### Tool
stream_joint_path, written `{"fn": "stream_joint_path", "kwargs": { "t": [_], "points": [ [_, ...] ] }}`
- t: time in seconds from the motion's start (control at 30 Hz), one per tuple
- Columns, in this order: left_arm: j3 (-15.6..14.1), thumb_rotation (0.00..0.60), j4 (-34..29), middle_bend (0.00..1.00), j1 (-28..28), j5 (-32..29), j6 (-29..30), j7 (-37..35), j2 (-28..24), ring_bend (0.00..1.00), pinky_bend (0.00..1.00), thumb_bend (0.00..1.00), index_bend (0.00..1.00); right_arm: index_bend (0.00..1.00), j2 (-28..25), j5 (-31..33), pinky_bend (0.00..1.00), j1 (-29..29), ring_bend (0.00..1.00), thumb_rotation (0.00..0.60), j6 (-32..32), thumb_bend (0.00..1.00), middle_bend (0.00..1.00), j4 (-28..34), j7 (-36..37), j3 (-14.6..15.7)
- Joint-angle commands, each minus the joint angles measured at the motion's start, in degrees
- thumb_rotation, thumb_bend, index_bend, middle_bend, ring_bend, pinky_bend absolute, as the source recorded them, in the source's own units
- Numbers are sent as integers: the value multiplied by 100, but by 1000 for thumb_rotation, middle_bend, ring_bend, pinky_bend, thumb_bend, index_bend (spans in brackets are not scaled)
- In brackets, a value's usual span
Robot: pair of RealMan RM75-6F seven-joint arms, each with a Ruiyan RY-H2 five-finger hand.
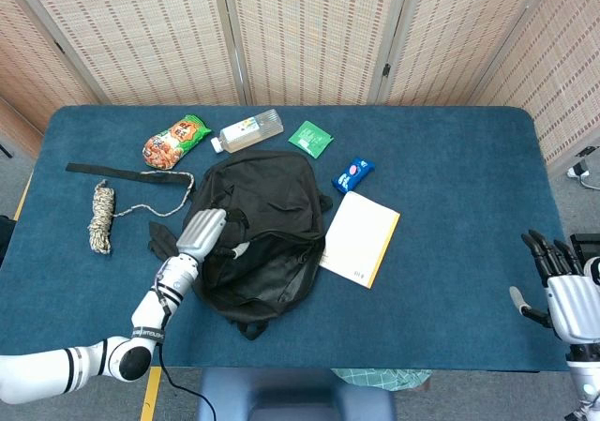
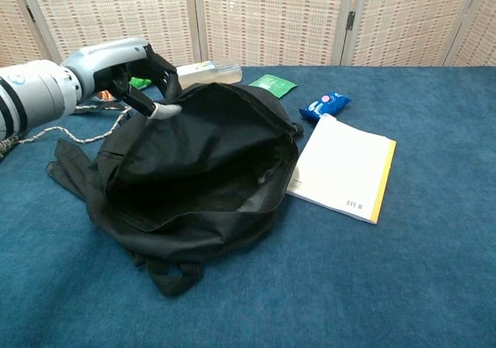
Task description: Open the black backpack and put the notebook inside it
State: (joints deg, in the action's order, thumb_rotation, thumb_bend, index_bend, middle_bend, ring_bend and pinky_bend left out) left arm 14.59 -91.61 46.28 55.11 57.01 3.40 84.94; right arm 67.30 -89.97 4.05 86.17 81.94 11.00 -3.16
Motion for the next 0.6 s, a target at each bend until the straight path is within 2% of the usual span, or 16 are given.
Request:
{"fn": "stream_joint_path", "kwargs": {
  "t": [0.03,0.17,0.33,0.6],
  "points": [
    [109,600,180,477,1,-59,59,65,-34,378,0,712,698,65,12,-200,82,171,161,600,-202,397,76,64,-160,94],
    [220,600,501,485,95,-152,104,293,42,387,0,716,696,65,123,-471,90,492,168,600,-555,398,79,154,-424,158],
    [429,600,717,488,218,-527,-106,323,122,389,0,717,690,65,461,-670,107,1038,192,600,-1116,398,99,115,-903,79],
    [452,600,713,488,208,-611,-166,310,160,388,0,718,690,65,1355,-659,122,1900,209,600,-1915,398,121,-532,-1502,-179]
  ]
}}
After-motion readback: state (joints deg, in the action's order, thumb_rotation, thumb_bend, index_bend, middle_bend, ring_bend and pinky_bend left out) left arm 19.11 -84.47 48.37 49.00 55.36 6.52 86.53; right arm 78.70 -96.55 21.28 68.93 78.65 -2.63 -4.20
